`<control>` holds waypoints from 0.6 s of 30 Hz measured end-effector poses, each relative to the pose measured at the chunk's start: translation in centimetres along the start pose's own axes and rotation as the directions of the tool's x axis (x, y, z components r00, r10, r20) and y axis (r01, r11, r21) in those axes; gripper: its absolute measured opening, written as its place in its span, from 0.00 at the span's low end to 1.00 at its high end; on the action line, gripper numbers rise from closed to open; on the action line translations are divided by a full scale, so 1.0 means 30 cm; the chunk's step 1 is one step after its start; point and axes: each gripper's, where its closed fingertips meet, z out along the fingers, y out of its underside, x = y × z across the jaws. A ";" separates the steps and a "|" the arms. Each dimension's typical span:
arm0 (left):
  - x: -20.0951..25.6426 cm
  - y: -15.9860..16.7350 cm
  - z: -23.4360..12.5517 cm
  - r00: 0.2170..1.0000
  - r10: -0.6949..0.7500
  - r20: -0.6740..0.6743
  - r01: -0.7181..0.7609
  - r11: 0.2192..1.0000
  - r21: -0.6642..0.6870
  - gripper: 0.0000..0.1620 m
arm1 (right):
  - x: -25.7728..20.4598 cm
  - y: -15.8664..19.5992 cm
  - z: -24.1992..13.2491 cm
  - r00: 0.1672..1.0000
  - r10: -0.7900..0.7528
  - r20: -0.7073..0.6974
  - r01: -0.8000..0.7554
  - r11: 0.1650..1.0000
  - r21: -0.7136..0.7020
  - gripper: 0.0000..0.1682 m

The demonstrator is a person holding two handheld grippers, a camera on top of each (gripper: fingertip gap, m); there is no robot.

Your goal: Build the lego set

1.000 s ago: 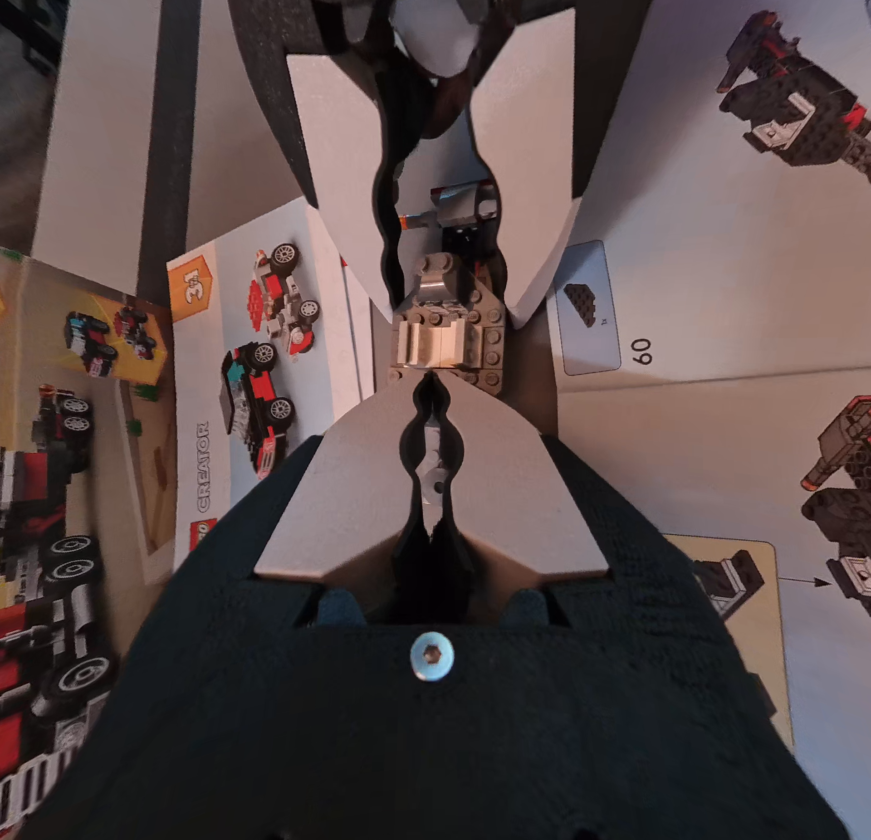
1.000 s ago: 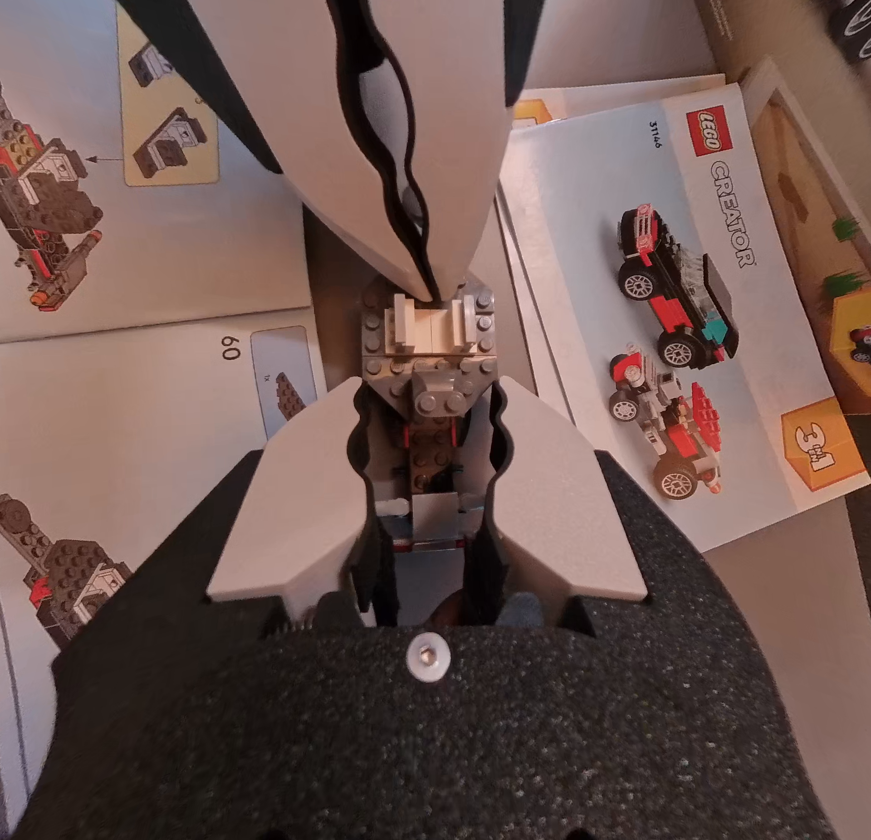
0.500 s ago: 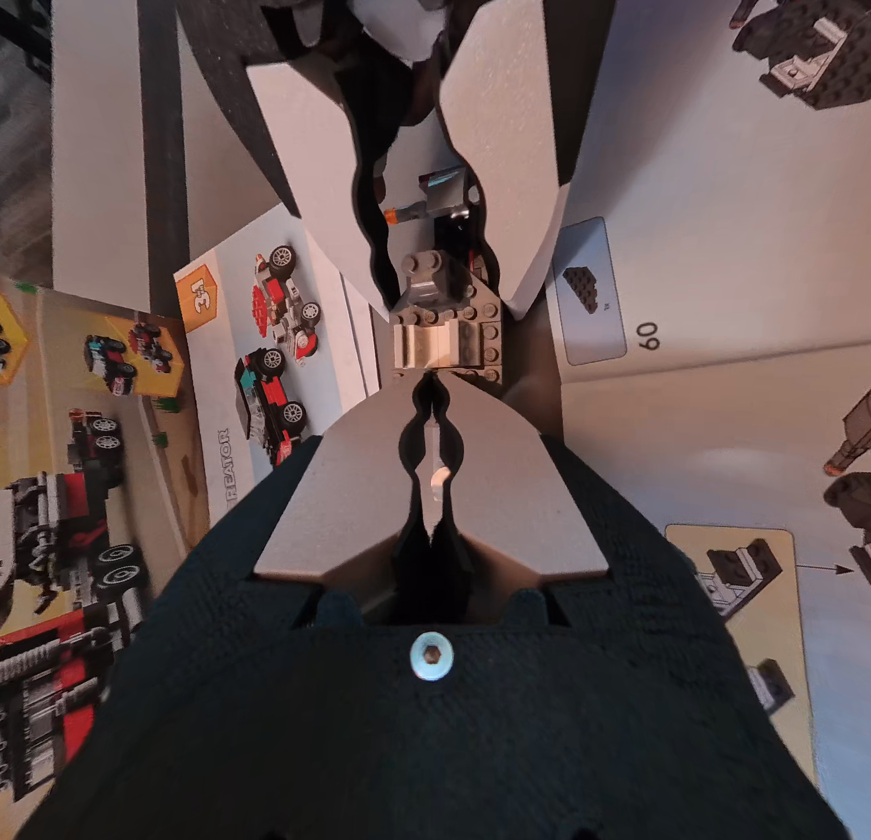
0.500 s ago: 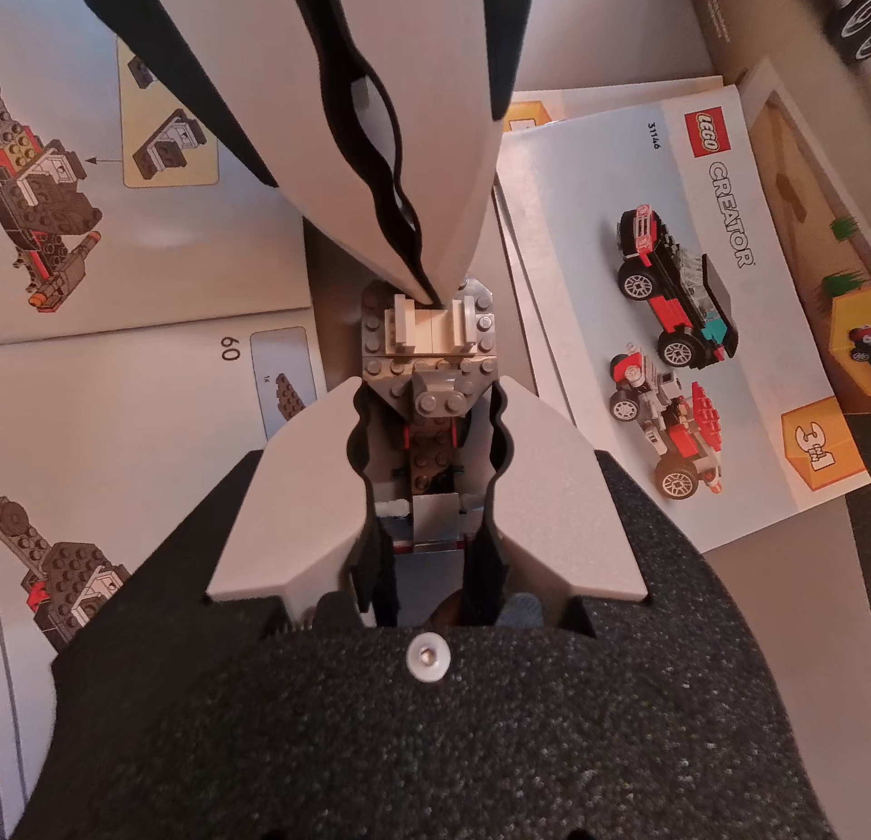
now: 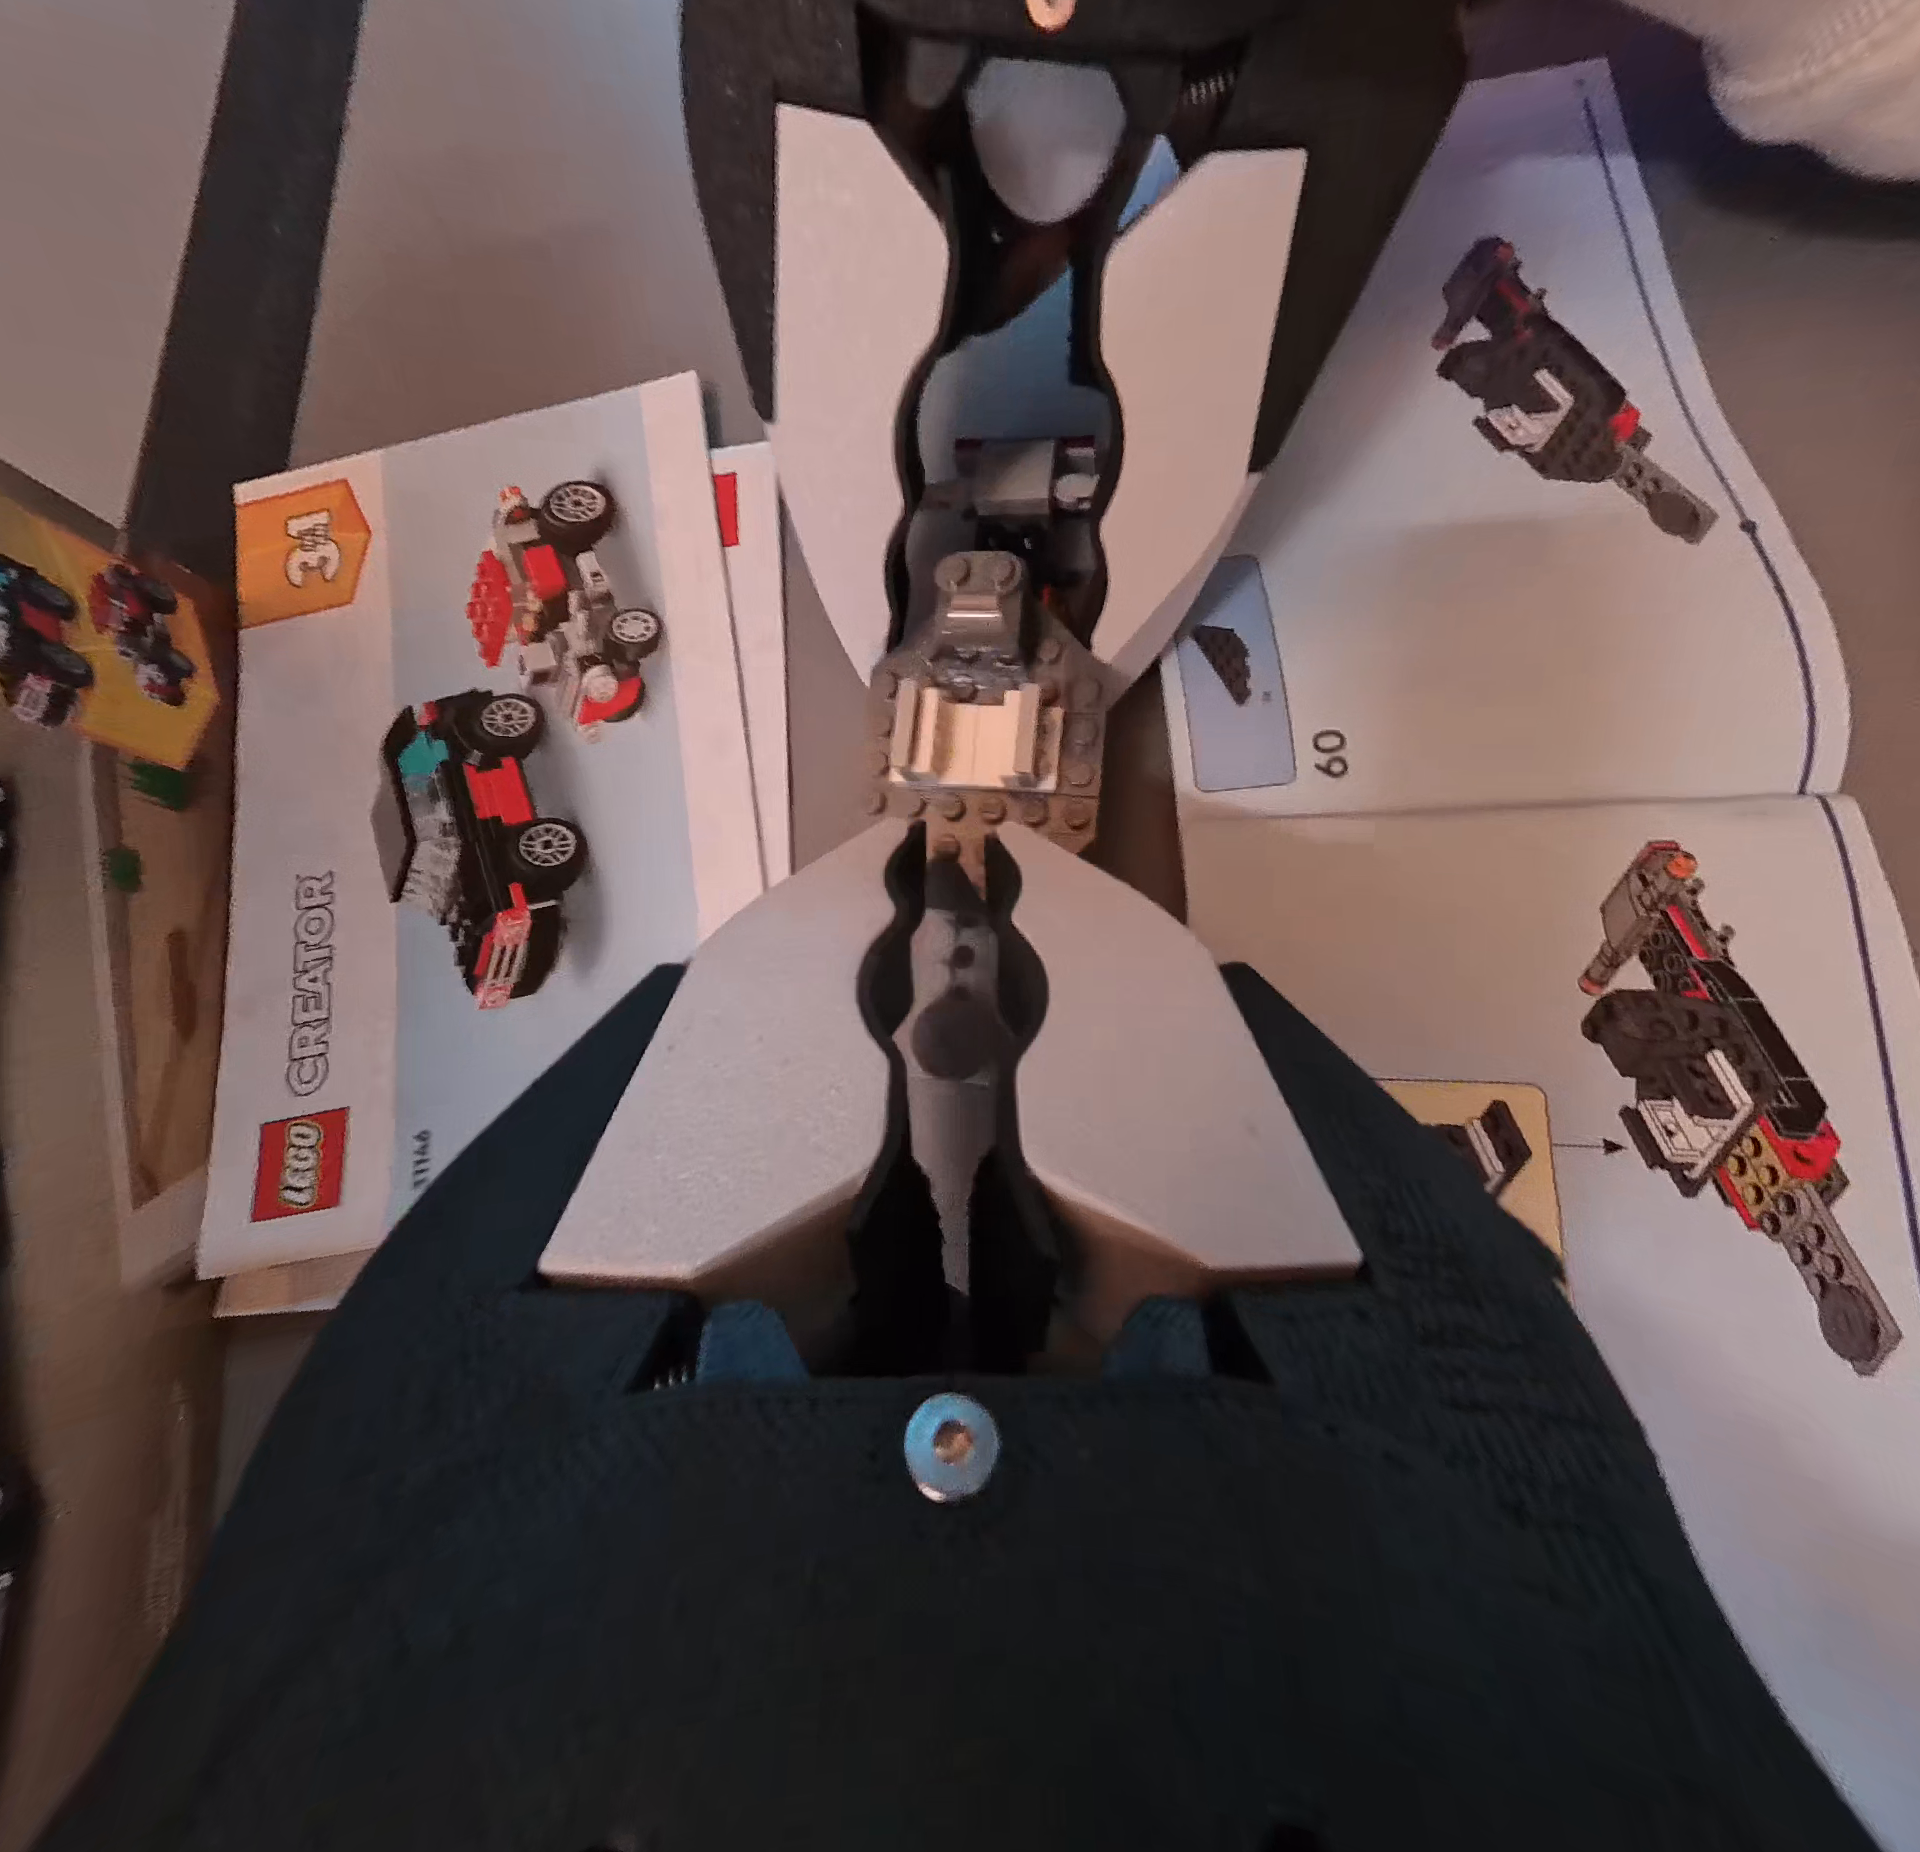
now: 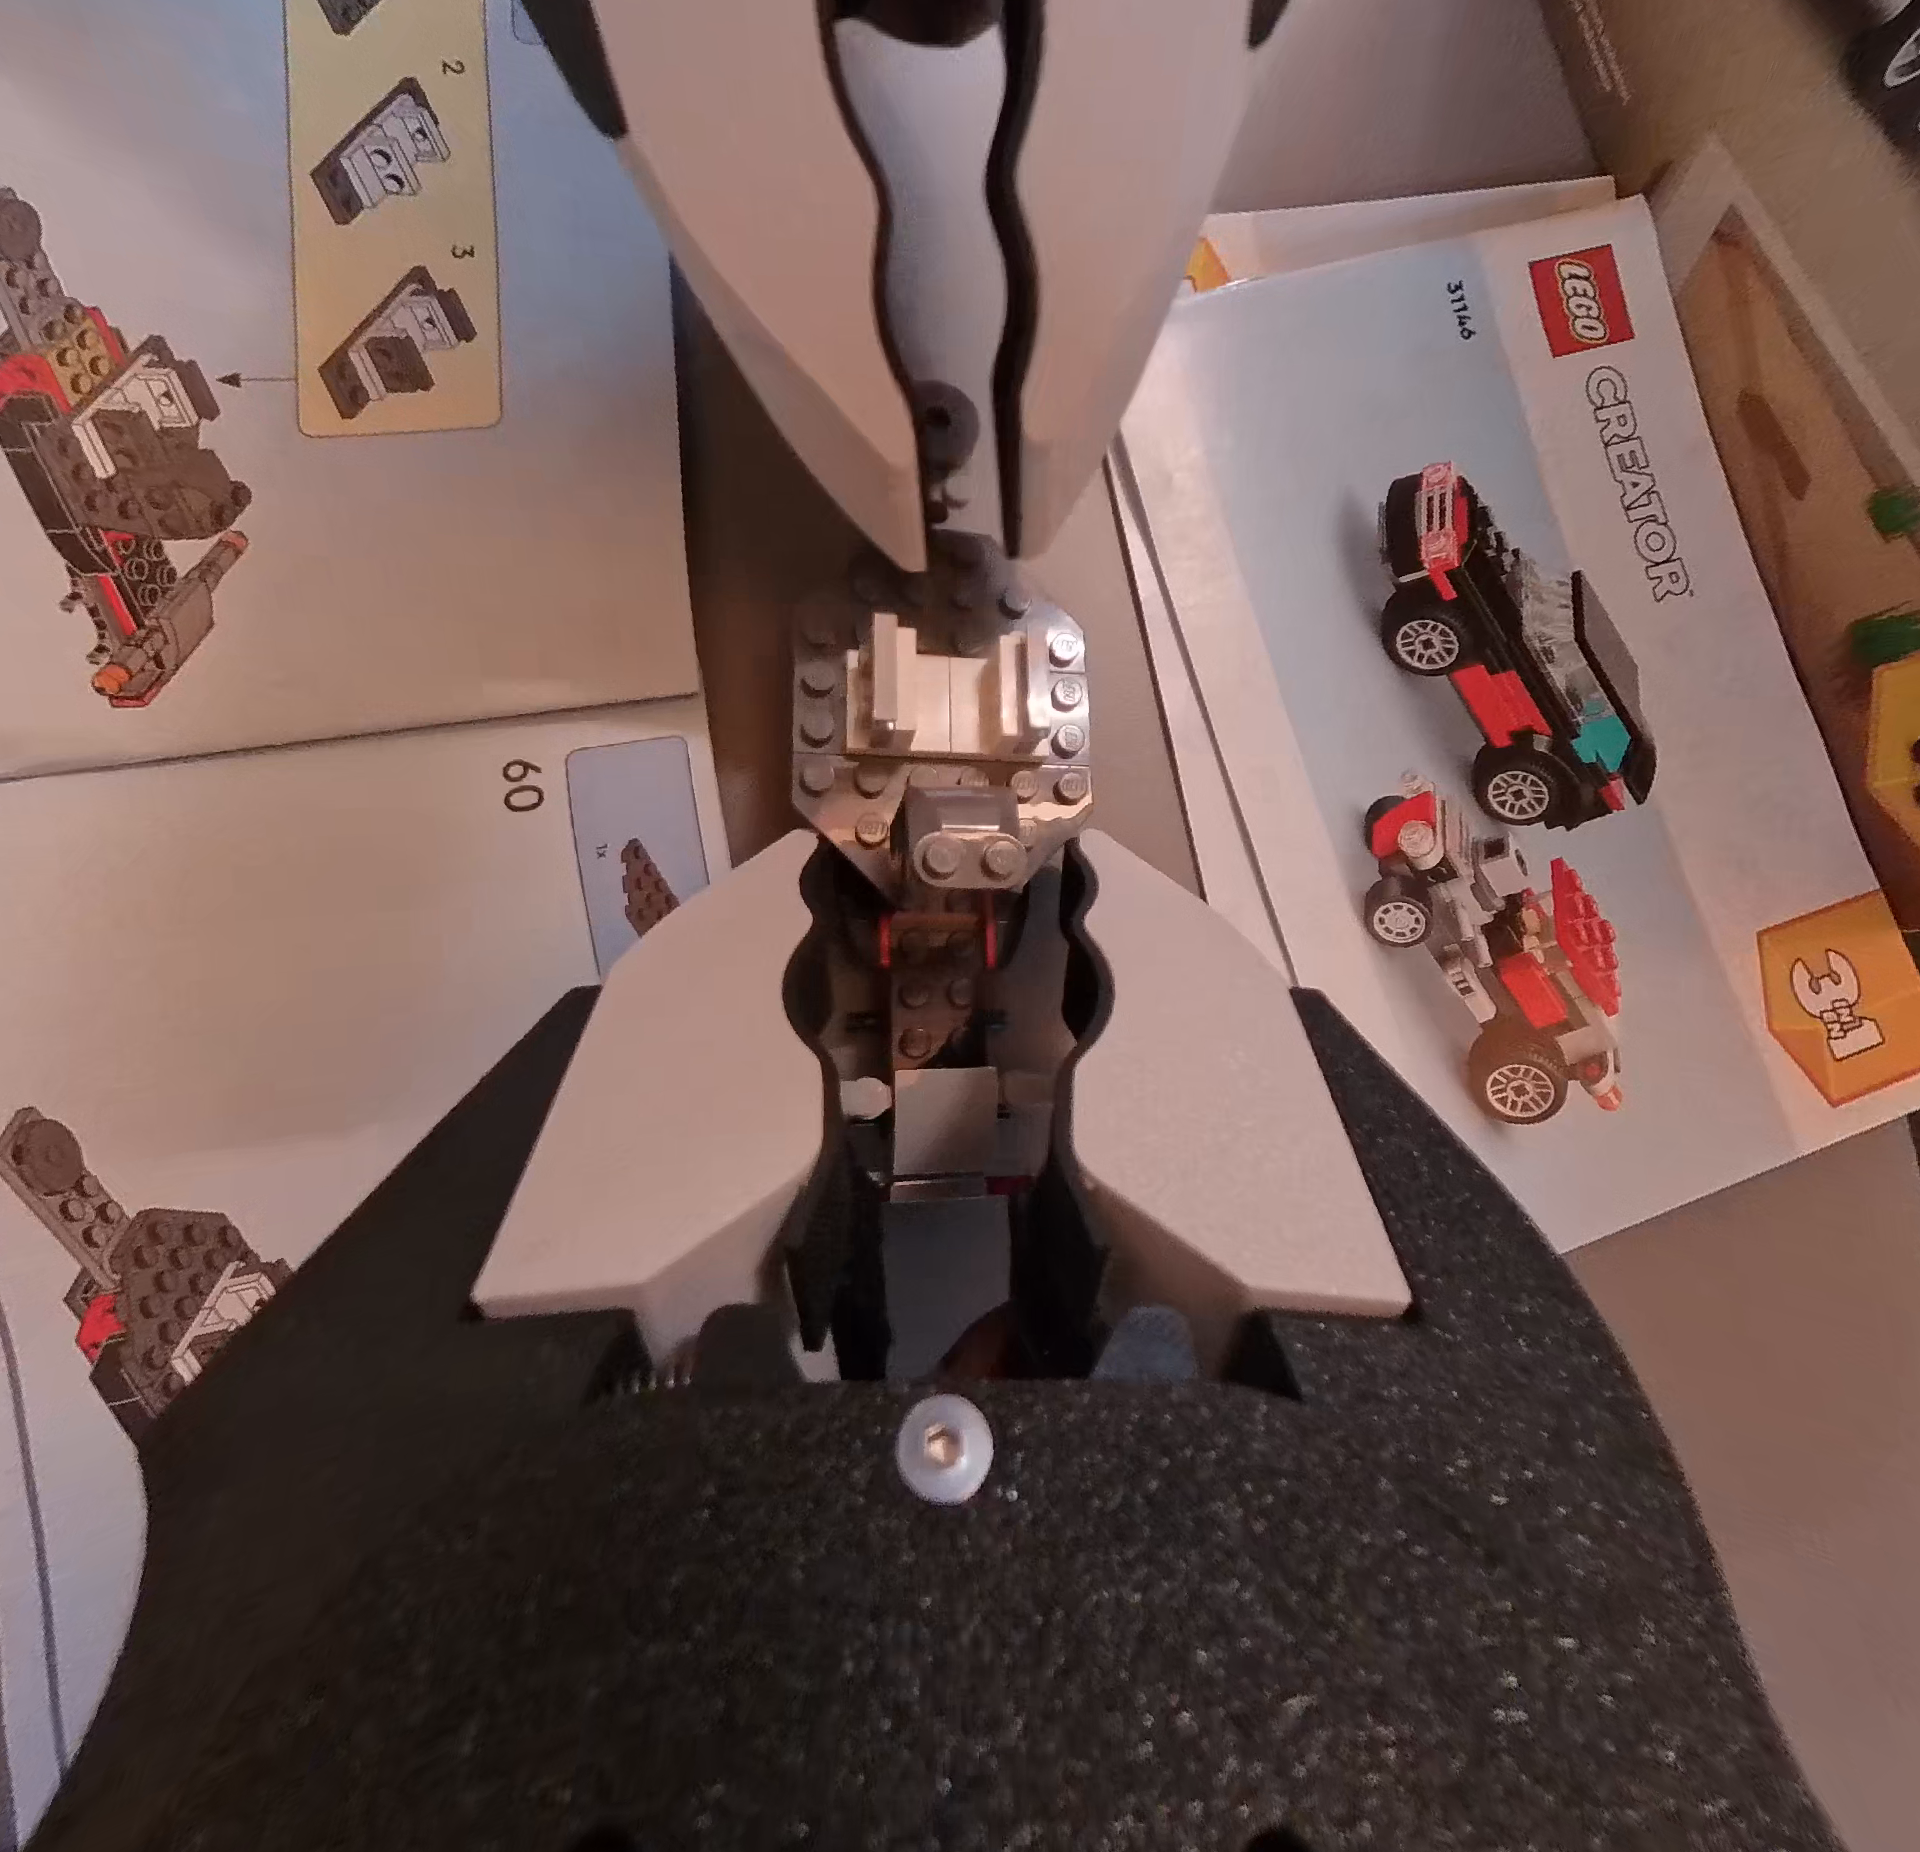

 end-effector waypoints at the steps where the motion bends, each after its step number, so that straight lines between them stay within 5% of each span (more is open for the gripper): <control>1: 0.007 0.001 0.004 1.000 -0.003 -0.008 0.003 1.000 0.007 0.06 | 0.000 -0.001 -0.001 1.000 -0.003 -0.001 0.003 1.000 -0.001 0.25; 18: 0.023 0.002 0.036 1.000 0.001 -0.020 -0.001 0.999 -0.035 0.00 | -0.002 -0.008 0.007 1.000 0.008 0.012 -0.009 1.000 0.024 0.30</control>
